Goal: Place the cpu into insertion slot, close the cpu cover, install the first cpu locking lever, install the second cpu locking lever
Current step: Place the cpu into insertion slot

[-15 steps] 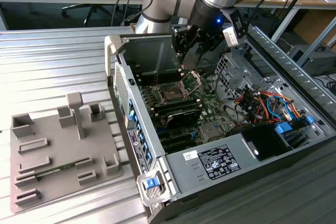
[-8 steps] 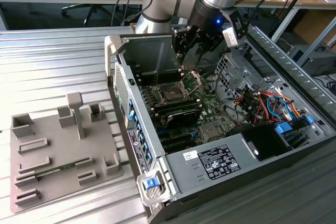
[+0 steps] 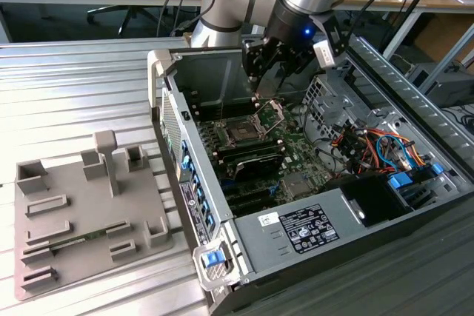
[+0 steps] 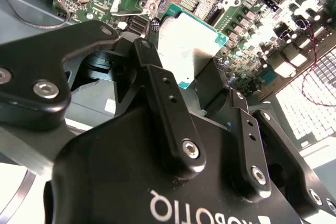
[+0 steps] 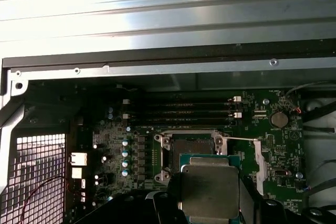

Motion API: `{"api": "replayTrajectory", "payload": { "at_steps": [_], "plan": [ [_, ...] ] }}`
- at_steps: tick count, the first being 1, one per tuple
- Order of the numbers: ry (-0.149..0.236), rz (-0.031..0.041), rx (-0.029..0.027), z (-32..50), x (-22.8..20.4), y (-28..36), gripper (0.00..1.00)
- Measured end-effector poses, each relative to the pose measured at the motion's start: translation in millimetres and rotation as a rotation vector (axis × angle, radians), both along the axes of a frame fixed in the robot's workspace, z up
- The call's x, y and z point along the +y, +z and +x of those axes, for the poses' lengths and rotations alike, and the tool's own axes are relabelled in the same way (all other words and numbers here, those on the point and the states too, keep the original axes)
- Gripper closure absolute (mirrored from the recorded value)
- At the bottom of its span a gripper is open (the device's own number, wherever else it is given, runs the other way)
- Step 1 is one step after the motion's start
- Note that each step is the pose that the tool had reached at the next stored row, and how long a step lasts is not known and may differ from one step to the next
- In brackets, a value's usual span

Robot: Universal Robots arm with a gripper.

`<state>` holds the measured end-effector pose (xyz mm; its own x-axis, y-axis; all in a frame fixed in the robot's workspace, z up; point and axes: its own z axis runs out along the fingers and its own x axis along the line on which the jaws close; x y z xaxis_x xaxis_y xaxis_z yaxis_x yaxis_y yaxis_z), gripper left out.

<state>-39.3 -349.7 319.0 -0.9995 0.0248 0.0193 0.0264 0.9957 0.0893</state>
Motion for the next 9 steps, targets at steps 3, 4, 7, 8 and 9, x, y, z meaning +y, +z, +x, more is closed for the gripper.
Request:
{"api": "replayTrajectory", "payload": {
  "at_steps": [3,4,7,8,9],
  "plan": [
    [0.0,0.0001,0.0,0.0,0.0,-0.9,0.47],
    [0.0,0.0001,0.0,0.0,0.0,-1.2,0.47],
    [0.0,0.0,0.0,0.0,0.0,-2.2,0.47],
    [0.0,0.0,0.0,0.0,0.0,-2.7,0.47],
    [0.0,0.0,0.0,0.0,0.0,-3.0,0.47]
  ]
}}
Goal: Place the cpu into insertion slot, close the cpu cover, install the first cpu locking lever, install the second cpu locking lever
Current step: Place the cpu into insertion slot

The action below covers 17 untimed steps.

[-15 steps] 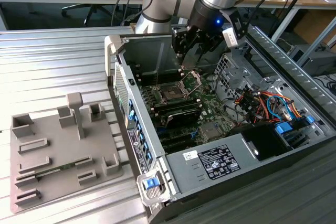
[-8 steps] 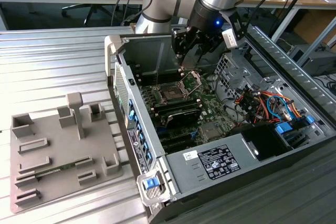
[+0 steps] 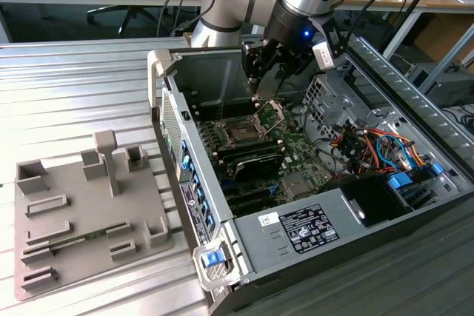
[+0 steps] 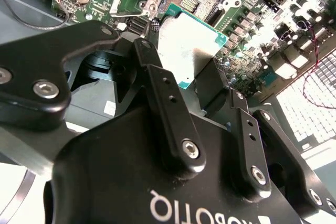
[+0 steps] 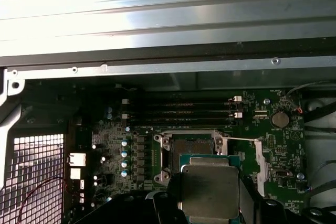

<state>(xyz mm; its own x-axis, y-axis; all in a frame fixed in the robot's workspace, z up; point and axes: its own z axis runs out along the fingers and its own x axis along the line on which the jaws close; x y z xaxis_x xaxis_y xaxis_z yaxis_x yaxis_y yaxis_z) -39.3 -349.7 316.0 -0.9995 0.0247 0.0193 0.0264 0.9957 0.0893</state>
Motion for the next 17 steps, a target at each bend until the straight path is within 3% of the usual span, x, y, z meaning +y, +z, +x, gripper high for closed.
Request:
{"api": "replayTrajectory", "payload": {
  "at_steps": [17],
  "plan": [
    [0.0,0.0,0.0,0.0,0.0,-4.7,0.47]
  ]
}}
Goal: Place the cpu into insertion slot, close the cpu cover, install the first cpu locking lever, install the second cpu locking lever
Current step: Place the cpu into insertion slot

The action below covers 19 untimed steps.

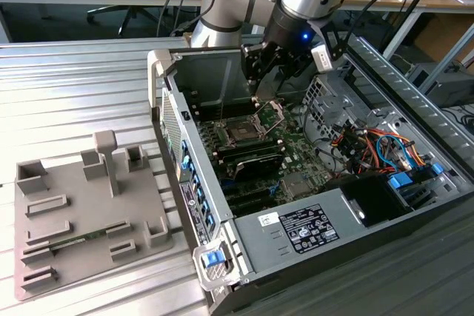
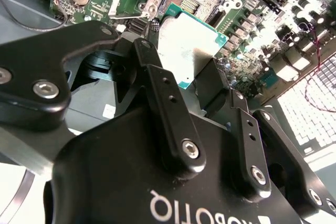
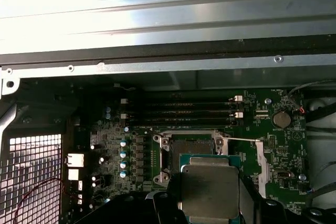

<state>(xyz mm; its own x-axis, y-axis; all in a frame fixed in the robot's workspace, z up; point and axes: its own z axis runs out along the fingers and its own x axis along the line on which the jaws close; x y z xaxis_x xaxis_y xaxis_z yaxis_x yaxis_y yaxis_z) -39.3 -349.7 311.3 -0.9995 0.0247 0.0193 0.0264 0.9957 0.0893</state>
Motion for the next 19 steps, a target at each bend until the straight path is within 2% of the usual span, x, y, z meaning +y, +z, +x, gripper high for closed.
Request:
{"api": "replayTrajectory", "payload": {
  "at_steps": [19],
  "plan": [
    [0.0,0.0,0.0,0.0,0.0,-5.3,0.47]
  ]
}}
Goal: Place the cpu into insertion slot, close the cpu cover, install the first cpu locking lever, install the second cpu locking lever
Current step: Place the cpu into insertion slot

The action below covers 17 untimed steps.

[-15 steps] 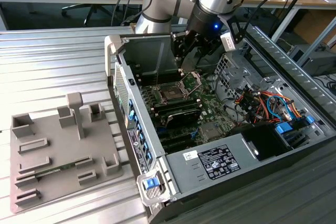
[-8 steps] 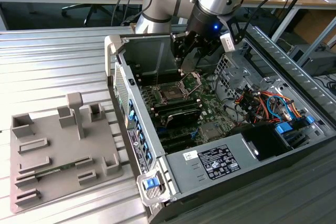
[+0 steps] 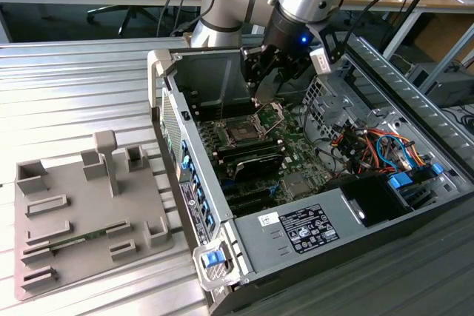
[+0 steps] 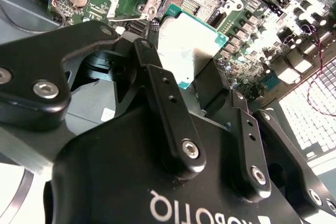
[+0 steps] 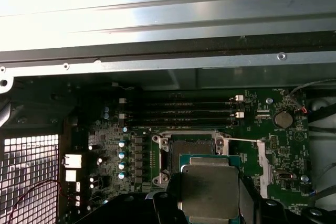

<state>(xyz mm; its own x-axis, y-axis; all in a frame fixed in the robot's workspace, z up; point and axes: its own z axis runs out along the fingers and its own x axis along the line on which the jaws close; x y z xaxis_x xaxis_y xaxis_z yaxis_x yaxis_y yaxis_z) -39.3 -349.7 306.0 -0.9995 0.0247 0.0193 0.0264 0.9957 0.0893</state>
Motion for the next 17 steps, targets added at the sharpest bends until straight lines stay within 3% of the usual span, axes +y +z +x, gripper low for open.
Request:
{"api": "replayTrajectory", "payload": {
  "at_steps": [17],
  "plan": [
    [0.0,0.0,0.0,0.0,0.0,-3.7,0.47]
  ]
}}
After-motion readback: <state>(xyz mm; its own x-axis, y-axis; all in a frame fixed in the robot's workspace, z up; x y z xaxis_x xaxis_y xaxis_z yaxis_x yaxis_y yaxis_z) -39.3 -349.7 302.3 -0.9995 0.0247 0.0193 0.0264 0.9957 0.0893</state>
